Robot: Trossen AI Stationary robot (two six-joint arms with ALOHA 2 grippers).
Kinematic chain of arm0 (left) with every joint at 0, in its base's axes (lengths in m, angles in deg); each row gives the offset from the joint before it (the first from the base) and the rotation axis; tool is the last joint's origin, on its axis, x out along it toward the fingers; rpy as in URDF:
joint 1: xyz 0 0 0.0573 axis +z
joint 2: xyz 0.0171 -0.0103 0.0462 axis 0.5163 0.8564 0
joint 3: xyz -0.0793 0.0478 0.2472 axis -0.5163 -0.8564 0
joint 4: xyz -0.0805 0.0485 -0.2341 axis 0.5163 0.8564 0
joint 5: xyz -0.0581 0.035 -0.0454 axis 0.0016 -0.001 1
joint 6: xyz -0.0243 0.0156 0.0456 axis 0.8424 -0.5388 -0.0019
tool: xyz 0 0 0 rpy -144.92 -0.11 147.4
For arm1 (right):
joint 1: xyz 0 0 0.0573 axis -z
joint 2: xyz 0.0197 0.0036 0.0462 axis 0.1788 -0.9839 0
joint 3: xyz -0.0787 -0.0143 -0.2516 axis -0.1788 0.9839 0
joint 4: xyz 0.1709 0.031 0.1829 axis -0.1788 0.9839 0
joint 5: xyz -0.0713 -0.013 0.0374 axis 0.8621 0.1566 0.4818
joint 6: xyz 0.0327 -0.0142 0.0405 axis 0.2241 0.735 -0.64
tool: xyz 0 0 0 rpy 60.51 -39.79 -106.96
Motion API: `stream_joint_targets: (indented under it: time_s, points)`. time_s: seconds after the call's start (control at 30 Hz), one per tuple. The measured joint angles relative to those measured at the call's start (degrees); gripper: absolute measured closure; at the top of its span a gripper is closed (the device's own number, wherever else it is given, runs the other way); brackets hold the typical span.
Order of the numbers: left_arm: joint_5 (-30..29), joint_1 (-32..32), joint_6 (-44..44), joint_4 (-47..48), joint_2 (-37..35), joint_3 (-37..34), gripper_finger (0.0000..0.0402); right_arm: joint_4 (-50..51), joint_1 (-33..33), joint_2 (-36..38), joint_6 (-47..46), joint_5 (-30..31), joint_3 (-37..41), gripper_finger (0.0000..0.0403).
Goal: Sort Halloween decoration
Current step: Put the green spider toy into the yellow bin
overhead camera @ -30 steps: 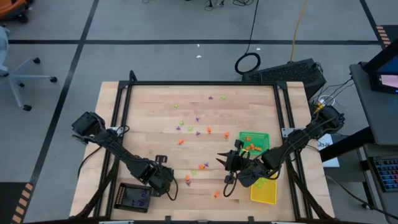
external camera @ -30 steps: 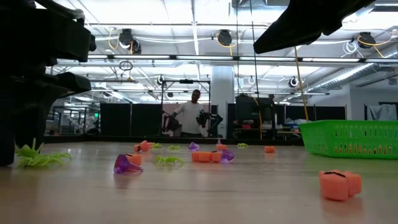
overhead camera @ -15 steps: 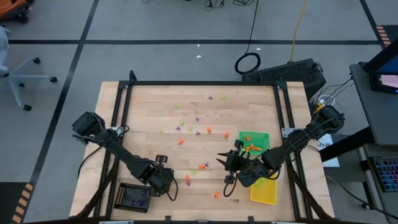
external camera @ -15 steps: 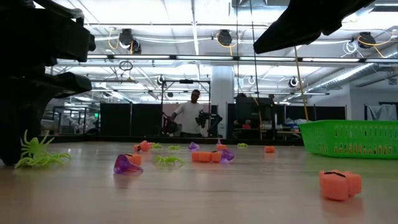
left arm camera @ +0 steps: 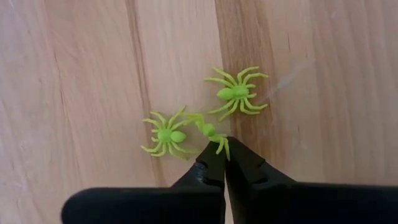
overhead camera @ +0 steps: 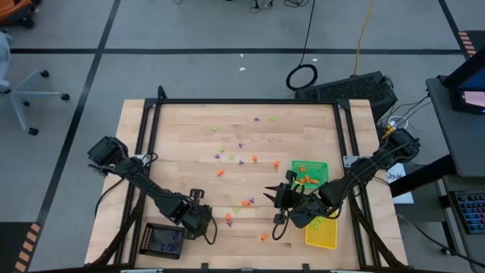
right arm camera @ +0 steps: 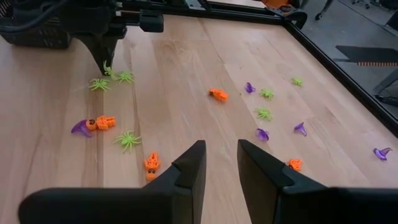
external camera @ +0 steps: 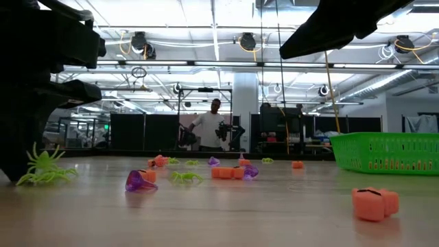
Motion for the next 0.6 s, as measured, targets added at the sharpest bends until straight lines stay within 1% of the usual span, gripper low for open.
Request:
stream_joint_targets:
  time_s: [0.23, 0.43, 0.6]
  points:
    - [1.35, -1.64, -1.46, 1.44, -0.29, 2.32, 0.0402, 0.00, 0.00, 0.00, 0.38, 0.00, 0.00, 0.0325]
    - [0.77, -2.53, -1.82, 4.63, -2.96, 3.34, 0.0402, 0.00, 0.00, 0.00, 0.38, -0.03, 0.00, 0.0325]
    - [-3.31, -2.84, -5.28, 4.53, -7.40, 3.43, 0.0402, 0.00, 0.00, 0.00, 0.38, -0.94, 0.00, 0.0325]
